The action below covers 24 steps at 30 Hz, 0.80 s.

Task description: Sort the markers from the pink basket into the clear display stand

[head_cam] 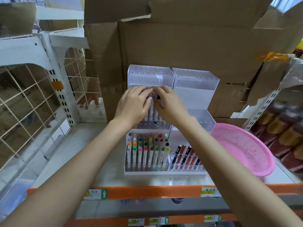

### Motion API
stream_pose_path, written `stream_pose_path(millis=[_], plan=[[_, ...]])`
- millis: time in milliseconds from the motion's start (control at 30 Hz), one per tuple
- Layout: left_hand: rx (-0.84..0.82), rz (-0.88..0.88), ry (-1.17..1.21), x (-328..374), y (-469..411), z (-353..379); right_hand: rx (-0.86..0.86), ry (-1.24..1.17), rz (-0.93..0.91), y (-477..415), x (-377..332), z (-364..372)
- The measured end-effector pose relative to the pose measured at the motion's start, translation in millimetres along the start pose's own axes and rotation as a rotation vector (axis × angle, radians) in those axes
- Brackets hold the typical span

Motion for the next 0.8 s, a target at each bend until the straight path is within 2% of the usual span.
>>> stream_pose_path(millis=[167,467,633,800], plan=[[0.011,0.001,0.004,-2,2,4,0.051,-0.016,-0.014,7,1,7],[-0.017,0.011,-0.014,-1,3,3,0.012,-0.024,-0.002,10,1,8],[0.091,0.036,-0.078,2,21,-9,0.068,0.055,-0.016,20,-7,0],[0.021,0.045,-0.141,3,30,2,-0.038,0.084,0.025,30,-10,12]])
Point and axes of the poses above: each hand's wrist, its own y-axis away from the middle knuckle, its own z-axis out of the palm, x = y × z, the point moved 8 cm from there along -y, towards the middle knuckle, and after that the axes turned 15 degrees about -z, right-handed, at the moved point
